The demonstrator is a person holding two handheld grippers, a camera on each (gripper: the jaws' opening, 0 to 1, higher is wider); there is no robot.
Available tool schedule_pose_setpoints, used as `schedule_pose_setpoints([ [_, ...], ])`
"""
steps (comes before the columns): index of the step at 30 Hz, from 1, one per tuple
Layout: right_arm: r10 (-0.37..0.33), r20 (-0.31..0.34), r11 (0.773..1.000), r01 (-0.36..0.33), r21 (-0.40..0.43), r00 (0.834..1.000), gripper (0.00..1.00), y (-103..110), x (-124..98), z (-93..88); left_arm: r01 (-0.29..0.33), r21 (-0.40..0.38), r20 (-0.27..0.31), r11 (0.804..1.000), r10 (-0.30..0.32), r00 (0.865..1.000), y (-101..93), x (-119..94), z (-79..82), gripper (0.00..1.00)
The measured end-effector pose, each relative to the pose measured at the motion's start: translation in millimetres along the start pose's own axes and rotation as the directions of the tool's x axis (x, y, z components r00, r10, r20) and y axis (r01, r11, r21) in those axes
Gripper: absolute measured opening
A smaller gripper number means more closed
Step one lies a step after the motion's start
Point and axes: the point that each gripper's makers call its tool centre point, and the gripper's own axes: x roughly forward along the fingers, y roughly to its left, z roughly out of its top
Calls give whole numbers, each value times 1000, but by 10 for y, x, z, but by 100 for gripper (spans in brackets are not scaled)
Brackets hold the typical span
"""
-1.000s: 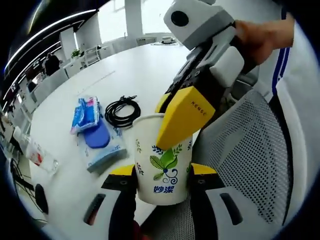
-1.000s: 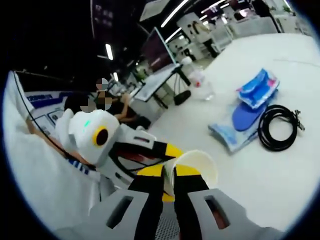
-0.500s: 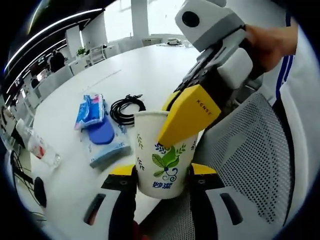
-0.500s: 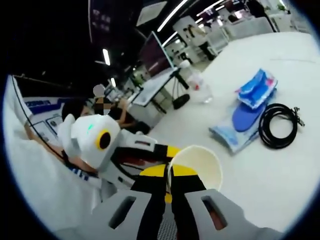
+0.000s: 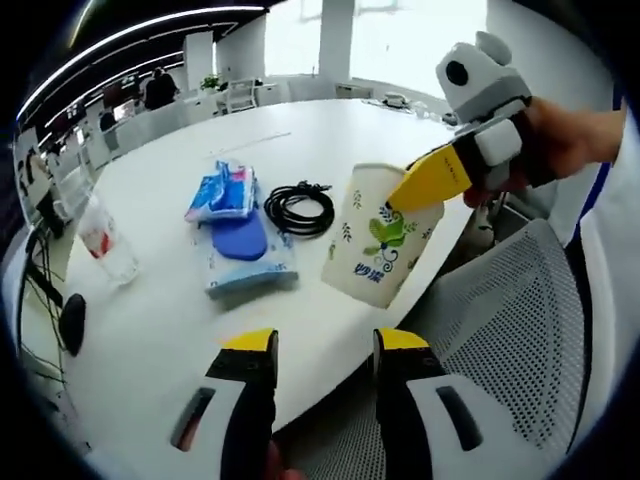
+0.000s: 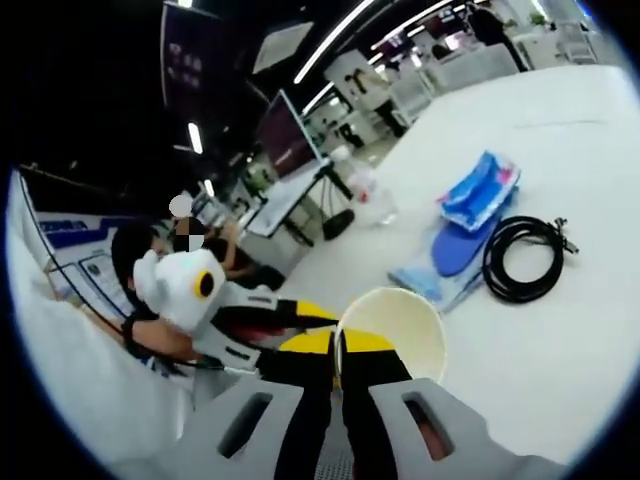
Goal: Arrange the tabletop items into an orderly group along one side of the table until the central work area is clear of visible clutter.
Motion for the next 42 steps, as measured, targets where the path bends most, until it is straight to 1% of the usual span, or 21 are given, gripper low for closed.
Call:
schedule_pose_setpoints([
  [3,-12,5,1000,11,8,1000,0,-40,-37,-1,-23,-44,8,999,23,1000,71,-31,-29,37],
  [8,-33,16,999,33,24,999,0,-108,-91,1,-60,-82,4,995,60,998,178,-63,-110,37],
  [11,-46,14,999,46,27,999,0,-164,-119,-10,-104,-114,-4,988,105,995,278,-101,-186,37],
  [15,-62,6,998,62,26,998,0,-229,-151,-8,-134,-144,-7,981,134,991,352,-137,-252,37],
  [18,-68,-4,997,68,19,998,0,-263,-157,1,-153,-166,5,974,156,988,402,-160,-241,37],
  [23,-72,-26,997,72,-2,997,0,-292,-110,42,-177,-159,16,971,182,983,432,-170,-216,37],
  [28,-64,-49,998,62,-32,997,0,-275,-10,98,-215,-150,22,965,220,975,484,-194,-211,38],
  [33,-54,-98,994,44,-103,994,0,-230,168,172,-235,-153,30,960,243,970,518,-213,-202,38],
  [34,-55,-109,989,40,-140,992,0,-226,225,195,-249,-144,31,958,256,966,530,-221,-197,38],
  [35,-49,-116,984,28,-174,992,0,-206,293,219,-271,-128,34,954,277,960,554,-234,-185,38],
  [36,-43,-122,984,21,-179,992,0,-188,344,227,-292,-116,37,949,298,954,579,-249,-175,37],
  [37,-35,-137,981,9,-193,990,0,-165,414,230,-301,-100,39,948,306,951,578,-255,-166,38],
  [41,-24,-198,964,-30,-266,980,0,-84,602,226,-294,-88,48,952,299,953,556,-258,-148,39],
  [42,-21,-217,956,-44,-290,976,0,-58,658,231,-294,-87,49,952,299,953,557,-259,-148,39],
])
